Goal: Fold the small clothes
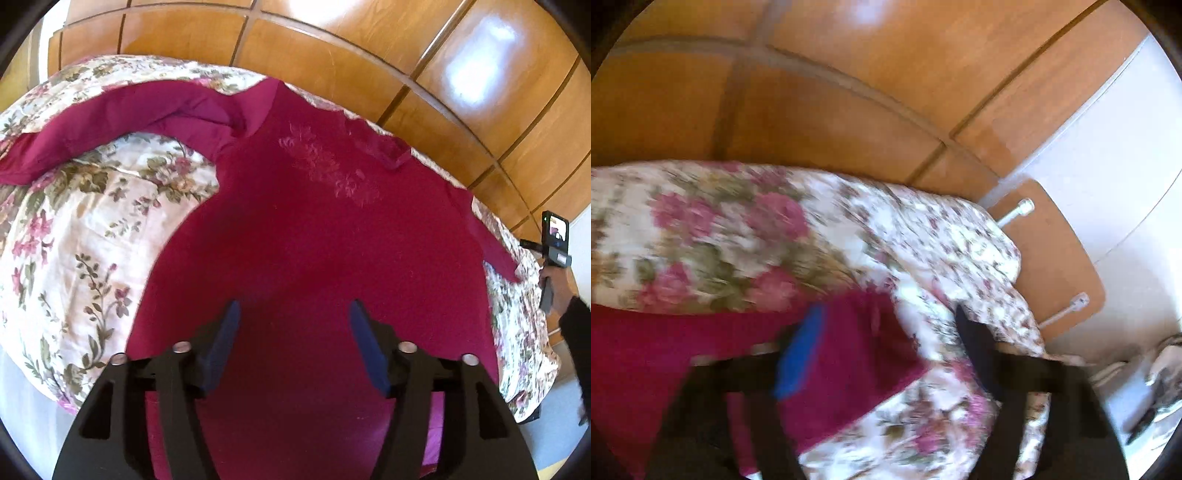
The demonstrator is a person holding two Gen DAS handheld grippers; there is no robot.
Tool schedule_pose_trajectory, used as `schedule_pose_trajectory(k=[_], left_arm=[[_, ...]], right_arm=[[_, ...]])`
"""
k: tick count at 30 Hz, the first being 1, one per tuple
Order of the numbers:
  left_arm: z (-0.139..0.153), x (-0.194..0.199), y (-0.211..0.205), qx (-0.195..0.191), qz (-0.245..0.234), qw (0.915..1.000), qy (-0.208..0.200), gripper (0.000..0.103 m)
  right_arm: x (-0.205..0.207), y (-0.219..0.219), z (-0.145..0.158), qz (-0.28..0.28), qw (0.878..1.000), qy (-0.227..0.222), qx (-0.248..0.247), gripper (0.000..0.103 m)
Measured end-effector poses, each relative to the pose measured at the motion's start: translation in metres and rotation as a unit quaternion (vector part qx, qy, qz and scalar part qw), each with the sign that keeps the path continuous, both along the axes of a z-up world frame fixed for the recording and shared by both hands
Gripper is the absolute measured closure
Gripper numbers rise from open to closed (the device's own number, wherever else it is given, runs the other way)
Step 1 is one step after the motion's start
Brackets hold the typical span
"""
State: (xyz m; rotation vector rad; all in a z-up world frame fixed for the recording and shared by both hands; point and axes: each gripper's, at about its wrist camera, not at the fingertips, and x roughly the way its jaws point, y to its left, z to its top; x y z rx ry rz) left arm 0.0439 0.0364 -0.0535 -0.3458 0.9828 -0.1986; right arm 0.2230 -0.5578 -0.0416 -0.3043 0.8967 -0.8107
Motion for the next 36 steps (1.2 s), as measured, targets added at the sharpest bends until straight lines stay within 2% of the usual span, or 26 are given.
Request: schedule_pose_trajectory(k=[2,4,6,8,9,11,12,13,15,17,20,24,27,29,32,36], left_arm=[[0.005,0.000,0.006,-0.002,0.010,0.9999,-0.005,0.036],[0.008,0.000,0.015,-0.007,0.023,0.9997,-0.006,0.036],[0.009,0.000,0.030,-0.012,0.047,0.9988,-0.006,0.036],[0.009,-0.003,0.049,-0.020,0.079,0.9967,-0.004,0.036],[0.008,-0.006,0.060,-0.024,0.096,0.9951,-0.003,0.031],[0.009,-0.015,0.085,-0.025,0.133,0.9907,-0.006,0.029],[0.010,-0.019,0.097,-0.020,0.151,0.9883,-0.008,0.029],[0.010,-0.024,0.108,-0.013,0.169,0.9855,-0.009,0.024],[0.010,-0.037,0.139,-0.003,0.217,0.9761,-0.011,0.018],[0.011,-0.052,0.173,-0.007,0.269,0.9631,-0.015,0.018],[0.012,-0.068,0.216,-0.022,0.315,0.9488,-0.016,0.018],[0.012,-0.079,0.270,-0.045,0.364,0.9299,-0.022,0.018],[0.011,-0.074,0.296,-0.049,0.389,0.9197,-0.028,0.021],[0.008,-0.060,0.309,-0.054,0.386,0.9204,-0.025,0.024],[0.003,-0.029,0.323,-0.039,0.377,0.9253,-0.022,0.027],[-0.016,0.016,0.334,-0.035,0.364,0.9305,0.006,0.033]], right_arm=[[-0.007,0.033,0.004,0.036,0.999,-0.017,0.031,0.016],[-0.015,0.070,0.008,0.074,0.993,-0.048,0.078,0.009],[-0.020,0.111,0.009,0.121,0.982,-0.068,0.130,0.007],[-0.027,0.167,0.004,0.179,0.960,-0.078,0.199,0.007],[-0.031,0.193,0.002,0.205,0.949,-0.078,0.228,0.006],[-0.034,0.235,-0.008,0.244,0.928,-0.074,0.272,0.006],[-0.037,0.255,-0.012,0.262,0.917,-0.071,0.292,0.006],[-0.040,0.279,-0.018,0.283,0.906,-0.066,0.309,0.005],[-0.044,0.314,-0.031,0.311,0.894,-0.055,0.318,0.004],[-0.044,0.340,-0.052,0.325,0.893,-0.032,0.311,0.004],[-0.043,0.353,-0.081,0.323,0.902,-0.014,0.286,0.002],[-0.038,0.351,-0.083,0.318,0.897,-0.005,0.306,0.002],[-0.034,0.349,-0.083,0.317,0.896,-0.004,0.310,0.002],[-0.036,0.349,-0.084,0.317,0.897,-0.002,0.307,0.002],[-0.039,0.352,-0.084,0.318,0.899,-0.005,0.303,0.002],[-0.041,0.353,-0.083,0.318,0.900,-0.008,0.298,0.002]])
